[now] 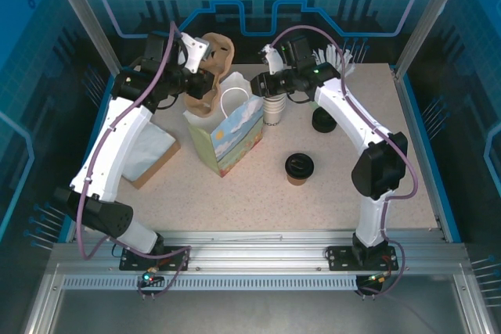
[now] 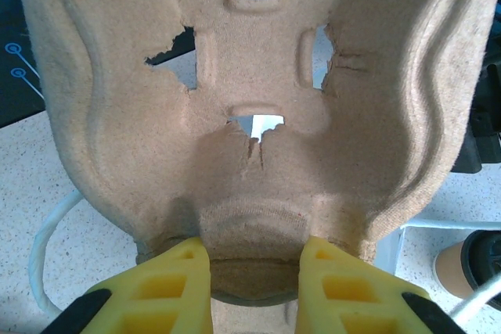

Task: Pack the takeout coffee

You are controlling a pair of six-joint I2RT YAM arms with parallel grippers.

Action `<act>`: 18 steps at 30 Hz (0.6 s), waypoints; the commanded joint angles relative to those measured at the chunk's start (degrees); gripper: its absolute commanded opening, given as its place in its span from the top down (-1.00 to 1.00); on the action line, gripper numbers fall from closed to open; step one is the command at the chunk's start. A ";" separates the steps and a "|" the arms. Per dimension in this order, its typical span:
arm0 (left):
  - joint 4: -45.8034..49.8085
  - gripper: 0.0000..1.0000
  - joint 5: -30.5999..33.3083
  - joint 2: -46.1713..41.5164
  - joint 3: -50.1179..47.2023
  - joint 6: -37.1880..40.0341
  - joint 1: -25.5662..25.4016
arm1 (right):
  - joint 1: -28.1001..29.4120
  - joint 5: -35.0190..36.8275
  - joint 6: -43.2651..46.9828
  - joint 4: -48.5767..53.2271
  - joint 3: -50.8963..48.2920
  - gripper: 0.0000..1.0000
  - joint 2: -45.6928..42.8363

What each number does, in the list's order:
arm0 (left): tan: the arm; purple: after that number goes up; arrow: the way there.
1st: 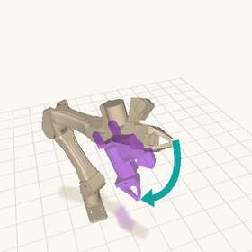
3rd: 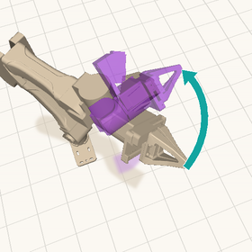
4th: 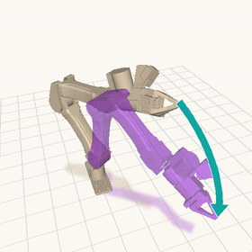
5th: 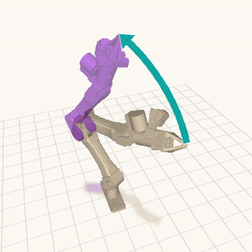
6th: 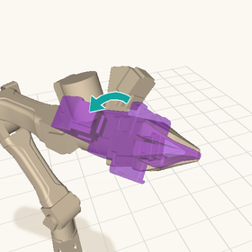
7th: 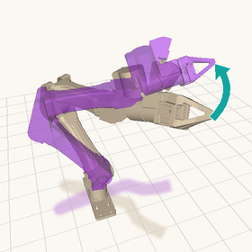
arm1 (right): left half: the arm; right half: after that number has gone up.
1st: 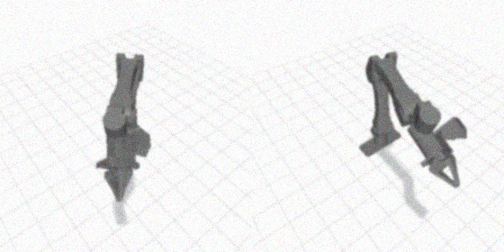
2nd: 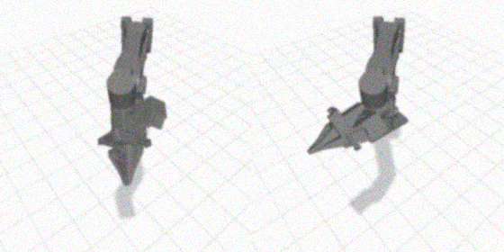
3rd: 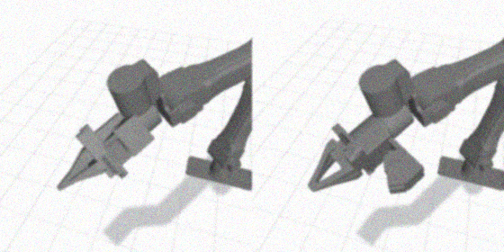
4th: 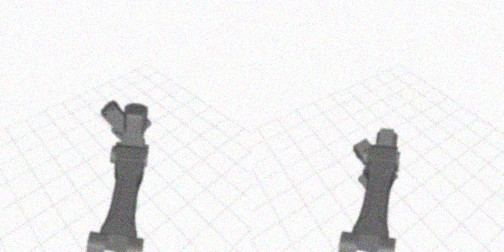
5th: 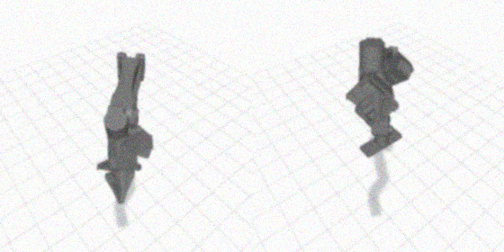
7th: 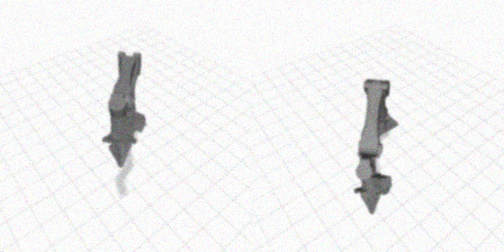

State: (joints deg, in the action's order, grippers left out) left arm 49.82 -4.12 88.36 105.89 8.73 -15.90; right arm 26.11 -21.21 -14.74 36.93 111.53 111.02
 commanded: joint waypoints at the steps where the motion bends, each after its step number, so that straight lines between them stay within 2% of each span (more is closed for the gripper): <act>1: -2.01 0.59 0.18 0.30 -1.11 -0.66 0.17 | 1.08 0.15 0.94 1.38 2.20 0.49 1.04; 18: 2.04 0.58 -5.11 0.48 -2.51 5.70 -2.49 | 1.22 0.55 1.38 2.54 3.61 0.51 1.83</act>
State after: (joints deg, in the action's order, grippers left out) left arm 49.95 -7.01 88.36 104.25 12.23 -17.80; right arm 26.63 -21.04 -14.31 38.15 113.36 111.92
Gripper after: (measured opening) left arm 0.242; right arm 0.246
